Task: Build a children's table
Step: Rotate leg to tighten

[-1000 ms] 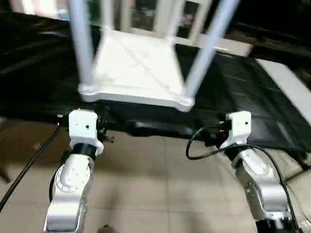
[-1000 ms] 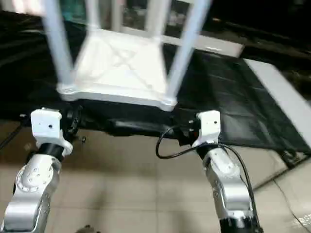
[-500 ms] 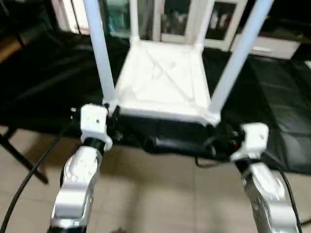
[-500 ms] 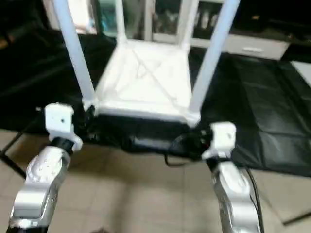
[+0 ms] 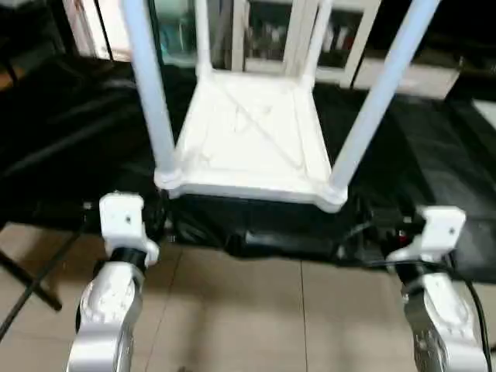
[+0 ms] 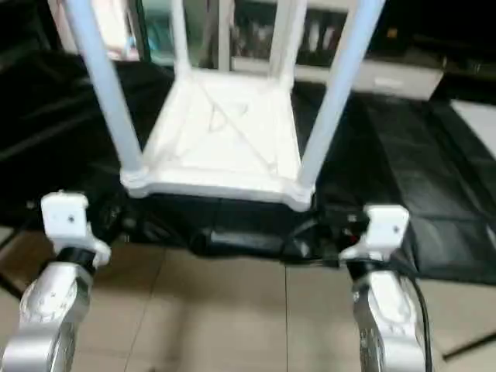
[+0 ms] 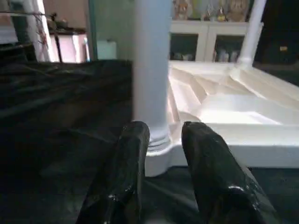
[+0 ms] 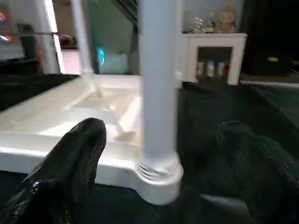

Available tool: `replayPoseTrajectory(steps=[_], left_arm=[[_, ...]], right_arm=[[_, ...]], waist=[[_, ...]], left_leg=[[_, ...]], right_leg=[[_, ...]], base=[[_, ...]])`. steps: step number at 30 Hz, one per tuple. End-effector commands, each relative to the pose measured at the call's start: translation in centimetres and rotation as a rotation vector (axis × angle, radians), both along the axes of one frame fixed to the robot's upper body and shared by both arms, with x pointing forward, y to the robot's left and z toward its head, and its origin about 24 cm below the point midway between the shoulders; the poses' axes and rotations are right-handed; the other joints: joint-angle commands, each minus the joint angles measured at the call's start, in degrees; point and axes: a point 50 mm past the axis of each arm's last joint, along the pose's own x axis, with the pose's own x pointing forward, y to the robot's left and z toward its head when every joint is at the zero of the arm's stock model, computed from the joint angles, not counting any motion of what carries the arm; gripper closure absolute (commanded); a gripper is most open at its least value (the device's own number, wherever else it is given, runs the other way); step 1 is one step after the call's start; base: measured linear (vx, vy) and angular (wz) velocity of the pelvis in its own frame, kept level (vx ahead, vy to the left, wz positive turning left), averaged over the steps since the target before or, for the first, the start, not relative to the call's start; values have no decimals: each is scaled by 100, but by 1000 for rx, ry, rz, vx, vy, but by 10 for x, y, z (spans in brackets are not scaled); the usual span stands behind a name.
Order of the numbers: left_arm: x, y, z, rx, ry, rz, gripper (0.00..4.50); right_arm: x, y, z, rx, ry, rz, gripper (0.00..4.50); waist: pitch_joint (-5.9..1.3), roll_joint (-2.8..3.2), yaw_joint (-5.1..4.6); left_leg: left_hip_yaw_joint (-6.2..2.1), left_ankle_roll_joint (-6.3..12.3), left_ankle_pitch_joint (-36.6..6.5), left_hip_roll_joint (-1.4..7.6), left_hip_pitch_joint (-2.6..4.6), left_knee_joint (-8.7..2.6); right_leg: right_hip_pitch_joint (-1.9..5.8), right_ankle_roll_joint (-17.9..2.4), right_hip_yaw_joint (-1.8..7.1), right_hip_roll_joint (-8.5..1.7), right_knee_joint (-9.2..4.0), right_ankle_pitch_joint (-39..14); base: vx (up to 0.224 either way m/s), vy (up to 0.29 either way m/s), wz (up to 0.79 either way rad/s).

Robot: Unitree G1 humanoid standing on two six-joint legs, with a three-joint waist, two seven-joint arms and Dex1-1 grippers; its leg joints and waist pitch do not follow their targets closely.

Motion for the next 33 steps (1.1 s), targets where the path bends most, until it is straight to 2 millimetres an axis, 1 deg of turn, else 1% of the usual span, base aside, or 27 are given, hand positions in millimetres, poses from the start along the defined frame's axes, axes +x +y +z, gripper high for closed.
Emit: replayPoseTrajectory(steps=[1,2,4,5,6,7,11,12,14,16,17,18,19,20,21,22,23,24,25,26,27,28,29,30,31,32,33], left_arm=[[-1,-1,5,-9,-26,3,294],[-1,-2,6,-8,-29,1,294],[0,-4,7,-6,-36,-8,294],[0,-5,8,-3,-38,-16,294],[0,-7,8,3,-41,-25,294],[1,-8,8,5,-41,-28,294],[1,-9,8,5,-42,-32,294],[1,-9,8,5,-40,-32,294],[0,-9,8,4,-36,-33,294],[-2,-8,8,-24,-27,-33,275],[-4,-7,8,-62,-25,-36,275],[-5,-6,9,-79,-27,-39,275],[-7,-6,10,-108,-35,-41,259],[-8,-5,11,-123,-40,-42,259],[-11,-5,13,-146,-65,-44,238],[-13,-6,13,-147,-70,-52,238],[-17,-7,13,-145,-79,-69,223],[-21,-8,14,-136,-94,-89,223],[-22,-8,14,-138,-93,-91,209],[-23,-9,13,-143,-91,-95,195],[-24,-9,13,-150,-86,-99,195],[-25,-9,12,-146,-79,-95,184],[-25,-8,12,-145,-76,-92,174],[-25,-7,11,-135,-71,-83,166],[-24,-7,11,-133,-70,-81,156],[-24,-6,11,-133,-69,-81,148],[-24,-6,11,-122,-63,-83,148]], right_arm=[[1,0,8,0,-29,17,33],[2,0,7,-4,-24,22,33],[3,1,6,-7,-13,30,33],[3,2,5,-5,-5,40,33],[4,3,4,-7,7,51,33],[4,4,4,-3,10,59,33],[3,5,2,2,17,69,33],[2,6,1,3,18,70,33],[1,6,0,4,19,71,33],[-1,6,-1,9,18,75,33],[-2,5,-2,17,17,80,33],[-2,5,-2,24,16,82,33],[-3,4,-2,33,15,87,17],[-4,4,-3,39,14,90,7],[-5,3,-4,42,12,93,0],[-6,3,-5,40,12,92,0],[-8,2,-6,37,13,90,0],[-9,1,-8,35,15,87,0],[-9,0,-8,35,15,86,0],[-10,0,-8,37,15,84,0],[-11,0,-9,39,15,82,0],[-11,0,-9,40,16,84,0],[-12,1,-9,43,15,87,0],[-11,2,-9,50,12,97,0],[-11,2,-9,55,8,104,0],[-11,3,-8,60,4,110,0],[-9,2,-7,62,1,110,0]], waist=[[-122,13,-50],[-127,7,-73],[-123,13,-93],[-144,13,-112],[-136,48,-138],[-160,16,-183],[-240,-16,-171],[-282,-43,-107],[-342,-55,-65],[-405,-33,-87],[-442,-24,-186],[-439,-41,-249],[-442,-101,-365],[-389,-171,-336],[-344,-373,-115],[-395,-451,58],[-392,-435,266],[-323,-408,391],[-343,-346,382],[-458,4,322],[-492,184,140],[-477,100,167],[-402,82,255],[-372,-51,285],[-328,-127,275],[-225,-154,301],[-260,-188,309]], left_leg=[[-98,22,-2929,357,169,-665],[-87,4,-3114,340,239,-657],[-88,25,-3210,338,273,-706],[-86,60,-3389,324,338,-734],[-94,99,-3490,335,419,-769],[-102,141,-3402,334,384,-781],[-1,457,-2592,282,322,-771],[74,753,-1570,190,161,-693],[88,965,-821,148,195,-617],[-46,1445,47,143,383,-571],[-280,2087,720,225,696,-517],[-422,2405,901,316,903,-490],[-709,3000,1269,518,1198,-454],[-726,3189,1475,450,1059,-394],[-154,2518,1226,-308,266,-7],[-6,2232,863,-576,-131,337],[-247,1393,346,-135,-742,654],[-299,593,622,34,-785,413],[-259,452,1165,43,-724,141],[-360,725,3016,127,-194,74],[-969,1825,4982,792,269,100],[-1086,2045,5940,1005,450,154],[-787,1750,6199,712,186,63],[-434,1215,4518,304,-65,-79],[-326,1021,3379,184,-139,-55],[-243,465,950,174,-209,-271],[-233,72,-447,275,-131,-427]], right_leg=[[12,-857,74,-223,-645,-2429],[18,-836,50,-220,-705,-2613],[78,-813,12,-203,-748,-2583],[149,-803,-45,-173,-766,-2639],[151,-837,-90,-165,-793,-2507],[211,-854,-108,-160,-780,-2331],[402,-1034,-55,-214,-780,-1668],[582,-985,-20,-226,-799,-1269],[646,-972,-34,-178,-766,-982],[561,-862,-135,-18,-569,-184],[303,-645,-237,76,-315,257],[76,-529,-272,67,-199,164],[-315,-272,-261,-9,42,-219],[-336,-107,-98,-190,26,-272],[444,-312,287,-252,-338,516],[902,-626,692,-494,-385,1319],[1316,-1252,1148,-1051,-238,4320],[1139,-1405,903,-688,97,7370],[1055,-1162,577,-266,280,7647],[535,-399,-44,326,529,6263],[-241,64,-9,-17,738,2774],[-441,234,163,-256,552,1496],[-295,306,137,-219,309,1062],[-102,275,66,-68,-65,1197],[-64,149,141,-173,-218,1141],[55,35,167,-376,-410,146],[132,-85,161,-396,-413,-424]], base=[[0,0,0],[0,0,0],[0,0,0],[0,0,0],[0,0,0],[69,38,-5],[94,16,-2],[115,1,0],[130,-3,4],[170,-7,6],[119,-7,3],[215,-30,8],[171,-84,-5],[218,-108,-6],[122,-85,-11],[143,12,15],[102,77,31],[102,77,31],[-117,68,12],[-129,10,-19],[-129,10,-19],[0,0,0],[-91,55,-2],[-91,55,-2],[-142,47,-7],[-107,-1,-5],[-107,-1,-5]])
